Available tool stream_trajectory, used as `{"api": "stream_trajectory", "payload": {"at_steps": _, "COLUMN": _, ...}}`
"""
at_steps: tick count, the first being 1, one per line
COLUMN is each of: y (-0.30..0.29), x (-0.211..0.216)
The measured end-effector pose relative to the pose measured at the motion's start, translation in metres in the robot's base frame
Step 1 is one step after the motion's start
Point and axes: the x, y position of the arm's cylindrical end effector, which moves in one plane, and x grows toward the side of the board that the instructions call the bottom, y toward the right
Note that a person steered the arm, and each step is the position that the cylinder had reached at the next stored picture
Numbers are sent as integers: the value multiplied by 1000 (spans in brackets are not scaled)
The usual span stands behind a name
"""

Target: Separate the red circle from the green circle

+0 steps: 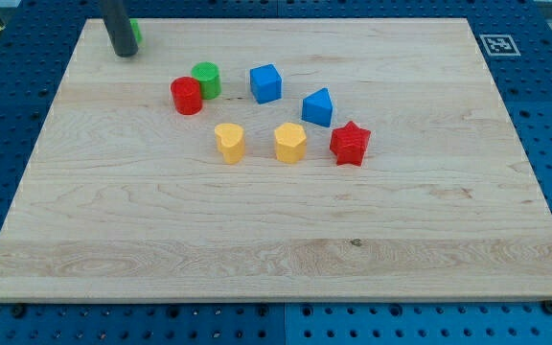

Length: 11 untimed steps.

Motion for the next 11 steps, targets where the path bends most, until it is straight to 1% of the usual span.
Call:
{"api": "stream_trajectory", "payload": {"at_steps": 2, "y": -3, "x": -15}}
{"api": "stream_trajectory", "payload": {"at_steps": 3, "y": -3, "x": -5}}
{"api": "stream_trajectory", "payload": {"at_steps": 4, "y": 4, "x": 24}}
{"api": "stream_trajectory", "payload": {"at_steps": 5, "y": 25, "x": 60}}
{"api": "stream_trajectory", "payload": {"at_steps": 6, "y": 38, "x": 78}}
{"api": "stream_trajectory", "payload": {"at_steps": 7, "y": 40, "x": 78}}
{"api": "stream_trajectory", "payload": {"at_steps": 8, "y": 61, "x": 78}}
{"api": "stream_trajectory", "payload": {"at_steps": 9, "y": 89, "x": 86}}
{"api": "stream_trajectory", "payload": {"at_steps": 10, "y": 116, "x": 111}}
{"api": "stream_trajectory", "payload": {"at_steps": 11, "y": 120, "x": 115}}
